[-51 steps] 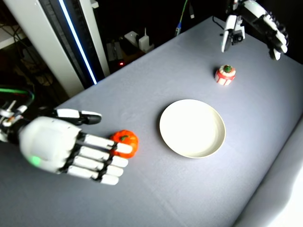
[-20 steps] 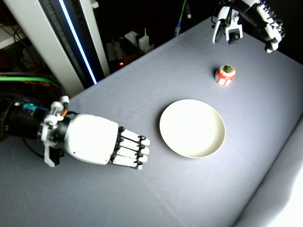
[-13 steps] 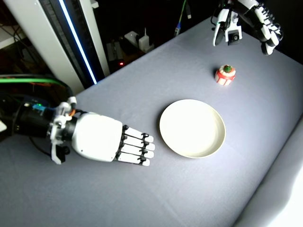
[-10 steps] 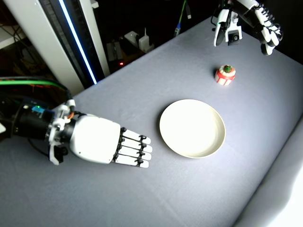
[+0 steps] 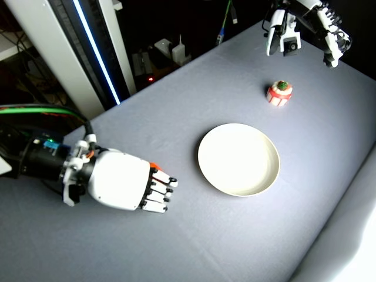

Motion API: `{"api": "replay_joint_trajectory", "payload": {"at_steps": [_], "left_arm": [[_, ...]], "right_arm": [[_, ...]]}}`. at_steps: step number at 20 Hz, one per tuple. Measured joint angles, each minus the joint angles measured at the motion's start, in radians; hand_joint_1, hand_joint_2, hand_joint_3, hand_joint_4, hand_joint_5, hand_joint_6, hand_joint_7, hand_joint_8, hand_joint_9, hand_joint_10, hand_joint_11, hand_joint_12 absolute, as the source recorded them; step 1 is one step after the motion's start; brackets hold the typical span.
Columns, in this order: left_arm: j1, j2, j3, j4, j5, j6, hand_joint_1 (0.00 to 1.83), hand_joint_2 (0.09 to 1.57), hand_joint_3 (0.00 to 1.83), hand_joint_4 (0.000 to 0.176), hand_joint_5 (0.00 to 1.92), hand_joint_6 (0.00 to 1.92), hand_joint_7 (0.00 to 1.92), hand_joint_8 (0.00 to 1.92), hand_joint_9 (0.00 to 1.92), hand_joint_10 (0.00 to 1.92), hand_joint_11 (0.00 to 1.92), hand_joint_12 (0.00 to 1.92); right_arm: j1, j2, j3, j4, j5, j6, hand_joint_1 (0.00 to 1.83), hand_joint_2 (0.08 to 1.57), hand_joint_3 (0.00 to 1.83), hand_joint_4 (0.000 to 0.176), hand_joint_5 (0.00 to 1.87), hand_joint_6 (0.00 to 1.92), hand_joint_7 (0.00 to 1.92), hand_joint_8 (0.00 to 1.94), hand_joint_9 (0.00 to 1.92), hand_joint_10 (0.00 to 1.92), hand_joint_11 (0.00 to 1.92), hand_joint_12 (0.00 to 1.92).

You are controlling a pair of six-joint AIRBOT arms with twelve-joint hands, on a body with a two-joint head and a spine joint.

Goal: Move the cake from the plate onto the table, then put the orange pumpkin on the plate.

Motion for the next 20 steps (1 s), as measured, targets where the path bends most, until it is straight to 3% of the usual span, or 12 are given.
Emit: {"api": "replay_joint_trajectory", "payload": {"at_steps": [2, 3, 5, 8, 10, 11, 12, 13, 14, 15, 17, 20], "left_arm": [[-0.001, 0.000, 0.000, 0.000, 0.000, 0.000, 0.92, 1.05, 0.00, 0.051, 0.25, 0.02, 0.29, 0.00, 0.35, 0.01, 0.00, 1.31], [-0.001, 0.000, 0.000, 0.000, 0.000, 0.000, 0.93, 1.06, 0.00, 0.022, 0.27, 0.02, 0.31, 0.01, 0.34, 0.01, 0.00, 1.26], [-0.001, 0.000, 0.000, 0.003, 0.000, 0.000, 0.94, 1.05, 0.00, 0.060, 0.19, 0.02, 0.21, 0.00, 0.38, 0.02, 0.00, 1.33], [-0.001, 0.000, 0.000, 0.005, 0.000, 0.000, 0.96, 0.99, 0.00, 0.050, 0.16, 0.01, 0.18, 0.00, 0.40, 0.02, 0.00, 1.23], [-0.002, -0.003, 0.000, 0.010, 0.001, 0.000, 0.98, 0.98, 0.00, 0.069, 0.13, 0.00, 0.16, 0.00, 0.38, 0.00, 0.00, 1.08], [-0.002, -0.007, 0.000, 0.010, 0.001, 0.000, 1.03, 0.97, 0.00, 0.057, 0.17, 0.01, 0.17, 0.00, 0.39, 0.00, 0.00, 1.12], [-0.004, -0.013, 0.000, 0.014, 0.005, 0.000, 1.07, 1.01, 0.01, 0.037, 0.14, 0.00, 0.15, 0.00, 0.39, 0.00, 0.00, 1.13], [-0.006, -0.013, 0.000, 0.029, 0.010, 0.000, 1.09, 1.03, 0.01, 0.035, 0.13, 0.00, 0.15, 0.00, 0.37, 0.00, 0.00, 1.12], [-0.010, -0.015, 0.002, 0.032, 0.011, 0.000, 1.11, 1.01, 0.00, 0.009, 0.12, 0.00, 0.14, 0.00, 0.37, 0.00, 0.13, 1.18], [-0.023, -0.025, 0.010, 0.034, 0.019, 0.000, 1.15, 1.00, 0.00, 0.000, 0.12, 0.00, 0.16, 0.00, 0.41, 0.01, 0.25, 1.18], [-0.049, -0.042, 0.021, 0.058, 0.037, -0.001, 1.19, 0.96, 0.00, 0.000, 0.19, 0.03, 0.19, 0.01, 0.46, 0.03, 0.25, 1.17], [-0.071, -0.072, 0.035, 0.110, 0.068, -0.001, 1.17, 0.98, 0.00, 0.001, 0.30, 0.02, 0.25, 0.00, 0.38, 0.00, 0.01, 1.33]], "right_arm": [[0.005, 0.000, 0.001, -0.004, -0.002, 0.000, 1.23, 1.20, 0.02, 0.000, 0.73, 1.21, 0.89, 1.45, 1.00, 1.80, 1.04, 1.92], [0.016, 0.000, 0.001, -0.008, -0.010, -0.001, 1.24, 1.20, 0.01, 0.000, 0.75, 1.16, 0.90, 1.42, 0.97, 1.76, 0.99, 1.92], [0.029, 0.004, 0.001, -0.008, -0.010, -0.001, 1.22, 1.22, 0.01, 0.000, 0.76, 1.10, 0.82, 1.57, 0.98, 1.90, 1.05, 1.92], [0.070, 0.005, 0.001, -0.040, -0.019, -0.001, 1.24, 1.19, 0.00, 0.000, 0.80, 1.06, 0.90, 1.45, 0.96, 1.84, 0.98, 1.92], [0.122, 0.007, -0.007, -0.080, -0.014, -0.002, 1.24, 1.19, 0.00, 0.000, 0.80, 1.07, 0.91, 1.41, 0.95, 1.80, 0.97, 1.92], [0.138, 0.008, -0.012, -0.092, -0.013, -0.001, 1.16, 1.17, 0.00, 0.000, 0.85, 1.17, 0.93, 1.58, 0.96, 1.88, 1.02, 1.92], [0.157, 0.008, -0.013, -0.113, -0.005, -0.001, 1.22, 1.18, 0.01, 0.000, 0.80, 1.11, 0.90, 1.46, 0.92, 1.85, 0.96, 1.92], [0.176, 0.007, -0.014, -0.137, -0.008, -0.001, 1.23, 1.18, 0.01, 0.000, 0.80, 1.11, 0.90, 1.43, 0.89, 1.84, 0.94, 1.92], [0.191, 0.007, -0.014, -0.154, -0.010, -0.001, 1.22, 1.18, 0.00, 0.000, 0.78, 1.16, 0.92, 1.34, 0.88, 1.74, 0.89, 1.92], [0.209, 0.006, -0.014, -0.162, -0.014, -0.001, 1.22, 1.18, 0.00, 0.000, 0.78, 1.21, 0.95, 1.25, 0.85, 1.61, 0.82, 1.89], [0.244, -0.009, -0.011, -0.186, -0.013, -0.001, 1.21, 1.17, 0.00, 0.000, 0.82, 1.19, 0.94, 1.23, 0.82, 1.57, 0.76, 1.88], [0.274, -0.051, 0.003, -0.215, -0.014, -0.001, 1.20, 1.18, 0.00, 0.000, 0.83, 1.20, 0.89, 1.27, 0.80, 1.57, 0.73, 1.81]]}}
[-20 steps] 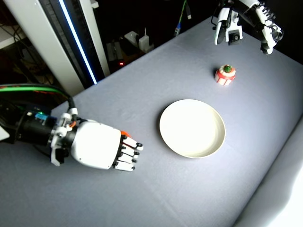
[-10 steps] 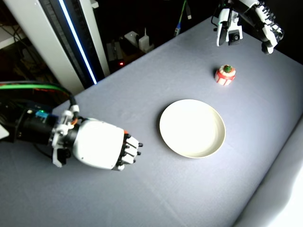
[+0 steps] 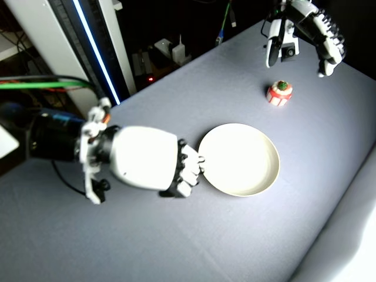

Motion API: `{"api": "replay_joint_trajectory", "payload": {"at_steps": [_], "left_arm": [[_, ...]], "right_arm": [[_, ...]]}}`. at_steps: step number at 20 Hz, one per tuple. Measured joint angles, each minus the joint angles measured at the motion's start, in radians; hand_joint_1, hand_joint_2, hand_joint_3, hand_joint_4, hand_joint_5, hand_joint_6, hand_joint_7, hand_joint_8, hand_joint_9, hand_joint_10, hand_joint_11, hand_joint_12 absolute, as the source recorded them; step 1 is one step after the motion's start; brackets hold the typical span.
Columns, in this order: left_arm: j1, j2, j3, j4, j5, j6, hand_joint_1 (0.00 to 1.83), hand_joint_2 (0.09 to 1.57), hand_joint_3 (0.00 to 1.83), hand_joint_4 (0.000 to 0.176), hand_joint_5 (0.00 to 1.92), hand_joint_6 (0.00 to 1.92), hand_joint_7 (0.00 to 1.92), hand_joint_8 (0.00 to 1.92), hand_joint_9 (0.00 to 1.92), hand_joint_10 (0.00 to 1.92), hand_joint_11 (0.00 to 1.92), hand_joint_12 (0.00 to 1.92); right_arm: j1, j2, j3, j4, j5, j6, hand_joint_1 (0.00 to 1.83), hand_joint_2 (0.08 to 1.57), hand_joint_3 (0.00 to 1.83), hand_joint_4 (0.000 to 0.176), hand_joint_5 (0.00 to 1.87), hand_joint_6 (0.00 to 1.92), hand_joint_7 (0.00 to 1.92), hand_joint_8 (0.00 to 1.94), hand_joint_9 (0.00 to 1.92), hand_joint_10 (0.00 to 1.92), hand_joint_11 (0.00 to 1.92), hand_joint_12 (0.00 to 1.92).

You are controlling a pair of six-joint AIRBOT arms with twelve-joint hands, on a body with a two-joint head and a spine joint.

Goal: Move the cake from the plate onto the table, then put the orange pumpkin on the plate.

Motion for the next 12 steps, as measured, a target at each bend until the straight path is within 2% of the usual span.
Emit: {"api": "replay_joint_trajectory", "payload": {"at_steps": [1, 2, 3, 4, 5, 7, 8, 9, 11, 12], "left_arm": [[-0.008, -0.006, 0.002, 0.008, 0.011, 0.000, 1.12, 0.94, 0.00, 0.016, 0.27, 0.00, 0.22, 0.00, 0.36, 0.00, 0.00, 1.31], [-0.013, -0.009, 0.007, 0.019, 0.018, 0.000, 1.13, 0.94, 0.00, 0.034, 0.28, 0.01, 0.24, 0.01, 0.36, 0.00, 0.00, 1.30], [-0.021, -0.009, 0.010, 0.023, 0.025, 0.000, 1.14, 0.93, 0.00, 0.035, 0.30, 0.01, 0.25, 0.01, 0.34, 0.00, 0.00, 1.26], [-0.024, -0.013, 0.016, 0.022, 0.024, 0.000, 1.12, 0.92, 0.00, 0.028, 0.30, 0.01, 0.23, 0.00, 0.32, 0.00, 0.00, 1.31], [-0.030, -0.018, 0.020, 0.019, 0.026, 0.000, 1.11, 0.90, 0.00, 0.032, 0.30, 0.01, 0.21, 0.00, 0.31, 0.00, 0.00, 1.32], [-0.033, -0.025, 0.025, 0.032, 0.031, 0.000, 1.13, 0.92, 0.00, 0.017, 0.31, 0.01, 0.21, 0.00, 0.33, 0.01, 0.00, 1.36], [-0.033, -0.026, 0.025, 0.039, 0.037, 0.000, 1.11, 0.94, 0.00, 0.011, 0.26, 0.00, 0.22, 0.00, 0.38, 0.02, 0.01, 1.43], [-0.034, -0.027, 0.025, 0.043, 0.038, 0.000, 1.11, 0.92, 0.00, 0.006, 0.25, 0.00, 0.21, 0.00, 0.39, 0.02, 0.02, 1.49], [-0.037, -0.027, 0.026, 0.042, 0.038, 0.000, 1.08, 0.89, 0.00, 0.017, 0.24, 0.00, 0.15, 0.00, 0.38, 0.01, 0.06, 1.47], [-0.040, -0.027, 0.031, 0.046, 0.040, 0.000, 1.04, 0.89, 0.00, 0.043, 0.25, 0.00, 0.18, 0.01, 0.40, 0.01, 0.07, 1.35]], "right_arm": [[0.007, -0.009, 0.004, -0.003, 0.000, 0.000, 1.20, 1.17, 0.00, 0.014, 0.85, 1.21, 0.89, 1.23, 0.80, 1.54, 0.73, 1.80], [0.013, -0.022, 0.014, -0.009, 0.005, 0.001, 1.21, 1.16, 0.00, 0.000, 0.85, 1.17, 0.94, 1.20, 0.84, 1.52, 0.77, 1.78], [0.023, -0.035, 0.026, -0.010, 0.007, 0.000, 1.23, 1.15, 0.00, 0.000, 0.87, 1.06, 0.96, 1.24, 0.89, 1.59, 0.82, 1.83], [0.025, -0.048, 0.039, -0.010, 0.006, 0.000, 1.24, 1.16, 0.00, 0.000, 0.85, 1.05, 0.95, 1.29, 0.90, 1.67, 0.85, 1.88], [0.025, -0.062, 0.051, -0.013, 0.005, 0.000, 1.24, 1.15, 0.00, 0.000, 0.88, 1.02, 0.96, 1.28, 0.92, 1.65, 0.86, 1.86], [0.025, -0.088, 0.066, -0.019, -0.005, 0.000, 1.23, 1.15, 0.00, 0.000, 0.90, 1.03, 0.96, 1.22, 0.86, 1.52, 0.77, 1.78], [0.025, -0.103, 0.079, -0.020, -0.002, 0.000, 1.22, 1.16, 0.00, 0.000, 0.88, 1.07, 0.93, 1.27, 0.84, 1.59, 0.75, 1.86], [0.027, -0.118, 0.090, -0.020, -0.001, 0.000, 1.23, 1.15, 0.00, 0.000, 0.89, 1.02, 0.94, 1.30, 0.87, 1.66, 0.80, 1.91], [0.035, -0.148, 0.116, -0.022, -0.007, 0.000, 1.22, 1.15, 0.00, 0.000, 0.86, 1.10, 0.94, 1.25, 0.85, 1.60, 0.74, 1.87], [0.040, -0.157, 0.125, -0.024, -0.007, 0.000, 1.22, 1.16, 0.00, 0.000, 0.84, 1.13, 0.95, 1.24, 0.86, 1.57, 0.74, 1.85]]}}
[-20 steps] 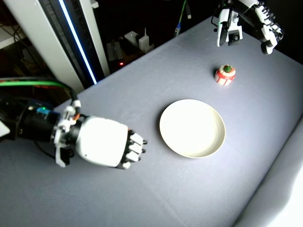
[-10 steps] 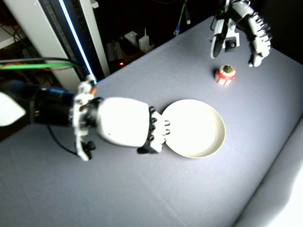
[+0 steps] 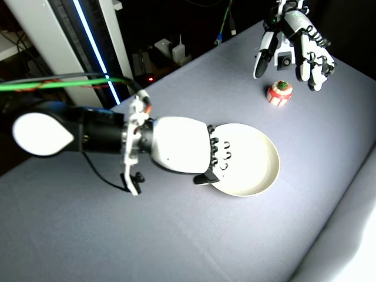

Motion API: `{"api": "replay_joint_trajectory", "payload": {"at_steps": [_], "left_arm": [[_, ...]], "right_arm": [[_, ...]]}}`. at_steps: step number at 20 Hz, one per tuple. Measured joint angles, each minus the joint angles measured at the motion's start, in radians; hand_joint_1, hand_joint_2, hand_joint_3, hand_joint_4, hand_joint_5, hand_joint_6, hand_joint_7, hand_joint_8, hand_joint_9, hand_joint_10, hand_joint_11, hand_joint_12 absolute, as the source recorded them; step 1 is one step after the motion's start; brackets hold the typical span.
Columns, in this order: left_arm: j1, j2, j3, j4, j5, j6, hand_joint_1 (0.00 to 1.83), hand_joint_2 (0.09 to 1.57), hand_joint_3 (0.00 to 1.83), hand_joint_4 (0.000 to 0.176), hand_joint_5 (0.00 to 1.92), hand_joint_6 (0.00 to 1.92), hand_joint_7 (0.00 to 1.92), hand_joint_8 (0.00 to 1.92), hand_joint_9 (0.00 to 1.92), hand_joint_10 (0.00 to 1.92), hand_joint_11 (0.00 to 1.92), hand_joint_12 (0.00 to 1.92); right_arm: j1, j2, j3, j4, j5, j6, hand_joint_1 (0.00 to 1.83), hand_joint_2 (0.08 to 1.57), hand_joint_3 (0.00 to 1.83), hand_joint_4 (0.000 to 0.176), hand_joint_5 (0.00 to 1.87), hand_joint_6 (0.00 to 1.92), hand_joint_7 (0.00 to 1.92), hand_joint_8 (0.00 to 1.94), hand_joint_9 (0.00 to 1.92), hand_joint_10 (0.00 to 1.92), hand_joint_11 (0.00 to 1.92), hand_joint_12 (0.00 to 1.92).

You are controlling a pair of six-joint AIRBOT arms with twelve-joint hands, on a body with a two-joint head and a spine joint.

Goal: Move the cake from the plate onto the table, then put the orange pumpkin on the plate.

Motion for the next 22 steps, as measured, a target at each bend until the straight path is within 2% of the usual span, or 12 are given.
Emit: {"api": "replay_joint_trajectory", "payload": {"at_steps": [1, 4, 6, 8, 10, 11, 12, 14, 16, 19, 21, 22], "left_arm": [[-0.005, -0.001, 0.001, -0.004, 0.000, 0.000, 1.07, 0.91, 0.00, 0.074, 0.22, 0.00, 0.19, 0.01, 0.41, 0.01, 0.06, 1.32], [-0.006, -0.001, 0.001, -0.002, -0.006, 0.000, 1.10, 0.93, 0.00, 0.113, 0.19, 0.00, 0.21, 0.00, 0.45, 0.01, 0.13, 1.31], [-0.006, -0.003, 0.003, -0.002, -0.014, 0.000, 0.99, 0.95, 0.00, 0.103, 0.15, 0.01, 0.22, 0.01, 0.41, 0.02, 0.00, 1.05], [-0.006, -0.010, 0.007, -0.013, -0.028, 0.000, 1.09, 0.97, 0.01, 0.116, 0.15, 0.00, 0.20, 0.00, 0.38, 0.00, 0.00, 0.90], [-0.006, -0.010, 0.007, -0.021, -0.045, 0.000, 1.10, 1.05, 0.02, 0.111, 0.08, 0.00, 0.13, 0.00, 0.31, 0.00, 0.00, 0.75], [-0.006, -0.010, 0.009, -0.026, -0.055, 0.000, 1.09, 1.04, 0.01, 0.110, 0.09, 0.00, 0.13, 0.00, 0.29, 0.00, 0.00, 0.80], [-0.006, -0.010, 0.011, -0.029, -0.060, 0.000, 1.06, 1.00, 0.00, 0.113, 0.09, 0.00, 0.13, 0.00, 0.30, 0.01, 0.00, 0.88], [-0.006, -0.010, 0.012, -0.036, -0.068, 0.000, 1.01, 1.01, 0.00, 0.108, 0.07, 0.00, 0.13, 0.01, 0.27, 0.02, 0.00, 0.68], [-0.006, -0.010, 0.013, -0.036, -0.082, 0.000, 1.05, 0.99, 0.00, 0.084, 0.16, 0.01, 0.15, 0.00, 0.28, 0.01, 0.00, 0.67], [-0.006, -0.006, 0.013, -0.039, -0.103, 0.000, 1.04, 0.99, 0.00, 0.055, 0.31, 0.01, 0.15, 0.00, 0.24, 0.01, 0.00, 0.45], [-0.007, -0.005, 0.013, -0.052, -0.116, 0.000, 0.97, 0.98, 0.00, 0.036, 0.35, 0.01, 0.15, 0.00, 0.25, 0.01, 0.00, 0.57], [-0.007, -0.005, 0.016, -0.053, -0.116, 0.000, 0.98, 0.97, 0.00, 0.069, 0.29, 0.00, 0.15, 0.00, 0.26, 0.01, 0.00, 0.54]], "right_arm": [[0.006, -0.010, 0.008, 0.000, 0.003, 0.000, 1.22, 1.17, 0.01, 0.000, 0.82, 1.14, 0.92, 1.31, 0.82, 1.61, 0.71, 1.89], [0.009, -0.022, 0.010, 0.000, 0.005, 0.000, 1.20, 1.19, 0.01, 0.000, 0.84, 1.13, 0.84, 1.41, 0.73, 1.73, 0.69, 1.92], [0.009, -0.045, 0.035, 0.012, 0.015, 0.000, 1.22, 1.18, 0.00, 0.000, 0.82, 1.12, 0.88, 1.36, 0.76, 1.62, 0.69, 1.84], [0.010, -0.071, 0.064, 0.017, 0.024, 0.000, 1.21, 1.18, 0.00, 0.000, 0.81, 1.14, 0.90, 1.30, 0.78, 1.49, 0.71, 1.76], [0.010, -0.098, 0.082, 0.019, 0.029, 0.000, 1.24, 1.17, 0.00, 0.000, 0.86, 0.99, 0.89, 1.41, 0.85, 1.67, 0.84, 1.88], [0.010, -0.111, 0.085, 0.018, 0.030, 0.000, 1.24, 1.18, 0.00, 0.000, 0.86, 0.97, 0.87, 1.46, 0.86, 1.77, 0.88, 1.91], [0.010, -0.120, 0.089, 0.018, 0.037, 0.000, 1.24, 1.19, 0.00, 0.000, 0.85, 0.98, 0.86, 1.49, 0.84, 1.80, 0.88, 1.92], [0.014, -0.134, 0.097, 0.015, 0.045, 0.000, 1.25, 1.16, 0.00, 0.000, 0.89, 0.95, 0.92, 1.39, 0.93, 1.73, 0.94, 1.87], [0.025, -0.156, 0.117, 0.015, 0.048, 0.000, 1.25, 1.14, 0.00, 0.000, 0.90, 0.98, 0.99, 1.23, 0.95, 1.51, 0.92, 1.67], [0.038, -0.188, 0.134, 0.009, 0.056, 0.000, 1.24, 1.14, 0.00, 0.000, 0.90, 1.02, 0.98, 1.21, 0.93, 1.51, 0.88, 1.73], [0.042, -0.211, 0.138, 0.003, 0.068, 0.000, 1.22, 1.15, 0.00, 0.000, 0.88, 1.07, 0.95, 1.24, 0.89, 1.51, 0.83, 1.73], [0.043, -0.216, 0.138, 0.002, 0.074, 0.000, 1.22, 1.15, 0.00, 0.000, 0.88, 1.09, 0.94, 1.22, 0.88, 1.48, 0.81, 1.72]]}}
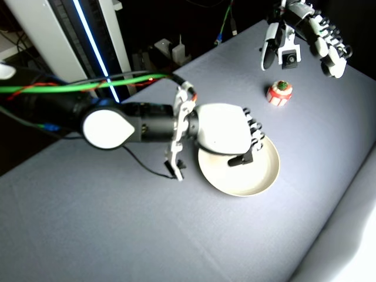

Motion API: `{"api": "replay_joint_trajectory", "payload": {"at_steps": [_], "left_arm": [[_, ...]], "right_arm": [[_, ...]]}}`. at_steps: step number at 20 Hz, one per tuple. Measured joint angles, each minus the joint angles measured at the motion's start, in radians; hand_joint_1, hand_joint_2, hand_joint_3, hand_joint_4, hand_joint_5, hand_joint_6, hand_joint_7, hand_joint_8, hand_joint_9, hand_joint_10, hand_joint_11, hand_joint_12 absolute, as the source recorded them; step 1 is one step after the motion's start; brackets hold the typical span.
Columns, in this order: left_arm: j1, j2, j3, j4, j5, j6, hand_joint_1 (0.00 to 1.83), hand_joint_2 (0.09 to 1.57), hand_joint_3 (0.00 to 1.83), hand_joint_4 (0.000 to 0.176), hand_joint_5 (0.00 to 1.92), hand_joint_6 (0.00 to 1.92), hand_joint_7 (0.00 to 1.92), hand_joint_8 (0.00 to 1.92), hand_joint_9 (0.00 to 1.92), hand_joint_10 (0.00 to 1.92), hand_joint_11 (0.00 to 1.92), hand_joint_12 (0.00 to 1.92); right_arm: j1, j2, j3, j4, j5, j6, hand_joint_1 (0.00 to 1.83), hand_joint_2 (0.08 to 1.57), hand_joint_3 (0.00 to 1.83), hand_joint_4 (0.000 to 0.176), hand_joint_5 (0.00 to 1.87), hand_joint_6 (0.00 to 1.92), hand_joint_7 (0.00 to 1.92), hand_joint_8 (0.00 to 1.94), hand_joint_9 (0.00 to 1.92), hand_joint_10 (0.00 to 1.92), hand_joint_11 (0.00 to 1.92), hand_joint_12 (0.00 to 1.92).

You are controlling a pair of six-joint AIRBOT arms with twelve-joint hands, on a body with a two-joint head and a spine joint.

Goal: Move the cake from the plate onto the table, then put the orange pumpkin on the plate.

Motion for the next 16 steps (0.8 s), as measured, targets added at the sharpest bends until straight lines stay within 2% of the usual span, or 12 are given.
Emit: {"api": "replay_joint_trajectory", "payload": {"at_steps": [1, 2, 3, 6, 7, 8, 9, 12, 13, 14, 15, 16], "left_arm": [[0.000, 0.000, 0.001, -0.001, -0.001, 0.000, 1.03, 0.96, 0.00, 0.067, 0.25, 0.00, 0.12, 0.00, 0.22, 0.01, 0.00, 0.40], [0.000, 0.000, 0.001, -0.002, 0.000, 0.000, 1.04, 0.98, 0.00, 0.060, 0.25, 0.00, 0.13, 0.00, 0.21, 0.00, 0.00, 0.40], [0.000, 0.000, 0.001, 0.000, -0.003, 0.000, 1.01, 0.94, 0.00, 0.068, 0.27, 0.00, 0.17, 0.00, 0.25, 0.01, 0.00, 0.56], [-0.006, 0.000, 0.001, 0.001, -0.008, 0.000, 0.99, 0.96, 0.00, 0.062, 0.25, 0.00, 0.17, 0.00, 0.25, 0.01, 0.00, 0.65], [-0.009, 0.000, 0.001, 0.003, -0.012, 0.000, 0.97, 0.96, 0.00, 0.059, 0.23, 0.00, 0.19, 0.00, 0.29, 0.01, 0.00, 0.76], [-0.011, 0.000, 0.001, 0.000, -0.013, 0.000, 0.96, 0.96, 0.00, 0.065, 0.24, 0.00, 0.18, 0.00, 0.28, 0.01, 0.00, 0.80], [-0.013, 0.000, 0.001, -0.002, -0.015, 0.000, 0.99, 0.97, 0.01, 0.061, 0.21, 0.00, 0.16, 0.00, 0.25, 0.00, 0.00, 0.81], [-0.013, 0.000, 0.001, 0.000, -0.015, 0.000, 1.04, 1.03, 0.01, 0.035, 0.18, 0.00, 0.15, 0.00, 0.26, 0.00, 0.00, 0.74], [-0.013, 0.000, 0.001, -0.001, -0.016, 0.000, 1.03, 1.08, 0.02, 0.043, 0.15, 0.00, 0.15, 0.00, 0.27, 0.00, 0.00, 0.66], [-0.013, 0.000, 0.001, 0.000, -0.016, 0.000, 1.07, 1.09, 0.01, 0.044, 0.14, 0.00, 0.14, 0.00, 0.26, 0.00, 0.00, 0.57], [-0.014, 0.000, 0.001, 0.001, -0.016, 0.000, 1.07, 1.10, 0.01, 0.040, 0.16, 0.00, 0.16, 0.00, 0.29, 0.01, 0.00, 0.58], [-0.014, 0.000, 0.001, 0.000, -0.017, 0.000, 1.10, 1.09, 0.00, 0.047, 0.18, 0.00, 0.17, 0.00, 0.29, 0.01, 0.00, 0.52]], "right_arm": [[0.000, -0.003, 0.001, -0.001, 0.007, 0.000, 1.21, 1.15, 0.00, 0.000, 0.89, 1.09, 0.93, 1.22, 0.84, 1.46, 0.76, 1.71], [0.001, -0.009, 0.009, -0.002, 0.013, 0.000, 1.21, 1.15, 0.00, 0.000, 0.89, 1.07, 0.93, 1.24, 0.85, 1.46, 0.76, 1.71], [0.001, -0.018, 0.025, -0.002, 0.011, 0.000, 1.23, 1.15, 0.00, 0.000, 0.88, 1.06, 0.95, 1.24, 0.89, 1.48, 0.83, 1.71], [0.001, -0.031, 0.048, -0.007, 0.005, 0.000, 1.25, 1.13, 0.00, 0.000, 0.90, 0.99, 1.00, 1.20, 0.94, 1.46, 0.89, 1.67], [0.001, -0.030, 0.051, -0.011, -0.003, 0.000, 1.25, 1.13, 0.00, 0.000, 0.91, 0.97, 1.01, 1.18, 0.97, 1.45, 0.91, 1.66], [0.001, -0.032, 0.058, -0.011, -0.008, 0.000, 1.25, 1.13, 0.00, 0.000, 0.90, 0.98, 1.02, 1.16, 0.97, 1.45, 0.92, 1.66], [0.001, -0.034, 0.064, -0.012, -0.014, 0.000, 1.25, 1.14, 0.00, 0.000, 0.89, 0.99, 0.99, 1.22, 0.95, 1.50, 0.91, 1.70], [0.001, -0.034, 0.077, -0.004, -0.023, 0.000, 1.23, 1.15, 0.00, 0.000, 0.85, 1.08, 0.96, 1.24, 0.91, 1.50, 0.86, 1.67], [0.001, -0.034, 0.078, -0.005, -0.024, 0.000, 1.23, 1.15, 0.00, 0.000, 0.84, 1.09, 0.97, 1.24, 0.91, 1.52, 0.86, 1.70], [0.000, -0.034, 0.080, -0.006, -0.024, 0.000, 1.23, 1.15, 0.00, 0.000, 0.84, 1.08, 0.97, 1.24, 0.91, 1.54, 0.86, 1.73], [0.000, -0.034, 0.080, -0.006, -0.024, 0.000, 1.23, 1.16, 0.00, 0.000, 0.83, 1.11, 0.96, 1.25, 0.86, 1.53, 0.81, 1.74], [0.000, -0.034, 0.082, -0.006, -0.023, 0.000, 1.21, 1.16, 0.00, 0.000, 0.80, 1.16, 0.96, 1.19, 0.79, 1.42, 0.71, 1.69]]}}
